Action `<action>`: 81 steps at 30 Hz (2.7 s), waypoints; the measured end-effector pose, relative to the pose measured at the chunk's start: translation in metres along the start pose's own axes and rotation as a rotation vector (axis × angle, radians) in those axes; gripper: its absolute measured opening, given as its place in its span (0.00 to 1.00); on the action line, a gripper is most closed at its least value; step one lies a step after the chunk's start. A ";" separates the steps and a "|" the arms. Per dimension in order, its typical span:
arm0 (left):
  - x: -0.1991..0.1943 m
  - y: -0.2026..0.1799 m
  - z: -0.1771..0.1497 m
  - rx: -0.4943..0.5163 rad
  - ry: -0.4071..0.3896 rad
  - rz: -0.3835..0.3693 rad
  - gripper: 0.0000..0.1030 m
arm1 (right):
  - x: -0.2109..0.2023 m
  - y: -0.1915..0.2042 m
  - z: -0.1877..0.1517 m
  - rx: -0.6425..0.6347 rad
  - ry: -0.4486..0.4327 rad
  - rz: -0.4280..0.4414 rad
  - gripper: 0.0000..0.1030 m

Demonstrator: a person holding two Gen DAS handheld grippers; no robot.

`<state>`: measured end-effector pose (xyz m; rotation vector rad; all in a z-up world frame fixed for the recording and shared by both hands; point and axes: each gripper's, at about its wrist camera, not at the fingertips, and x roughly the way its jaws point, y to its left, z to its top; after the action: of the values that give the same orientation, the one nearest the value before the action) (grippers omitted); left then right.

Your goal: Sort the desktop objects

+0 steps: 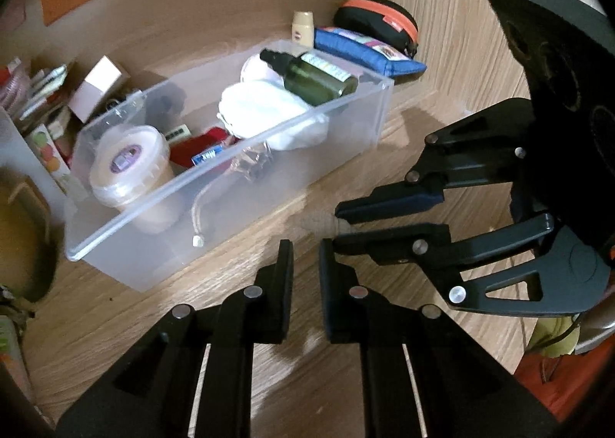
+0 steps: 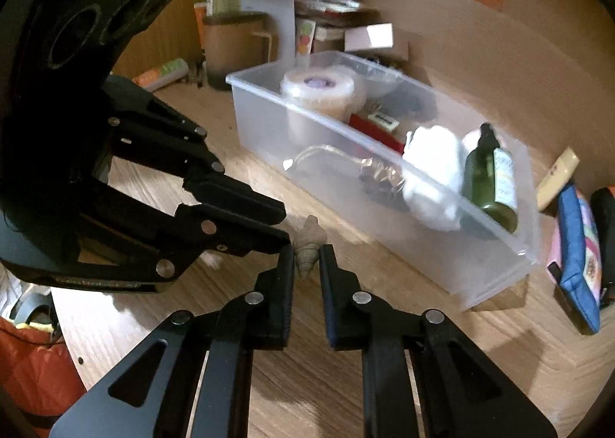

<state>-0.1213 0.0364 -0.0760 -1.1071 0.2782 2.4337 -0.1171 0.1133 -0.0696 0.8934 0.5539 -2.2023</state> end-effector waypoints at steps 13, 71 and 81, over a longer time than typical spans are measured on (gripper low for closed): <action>-0.044 0.010 0.025 -0.024 -0.133 0.061 0.11 | -0.037 0.003 0.031 -0.033 -0.125 -0.090 0.11; -0.046 0.102 0.038 -0.243 -0.261 0.248 0.59 | 0.038 -0.055 0.092 0.084 -0.071 -0.216 0.55; -0.062 0.078 0.033 -0.201 -0.293 0.304 0.87 | 0.003 -0.058 0.079 0.141 -0.099 -0.274 0.77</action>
<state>-0.1446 -0.0403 -0.0079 -0.8155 0.1155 2.9057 -0.1955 0.1042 -0.0118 0.8133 0.5032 -2.5448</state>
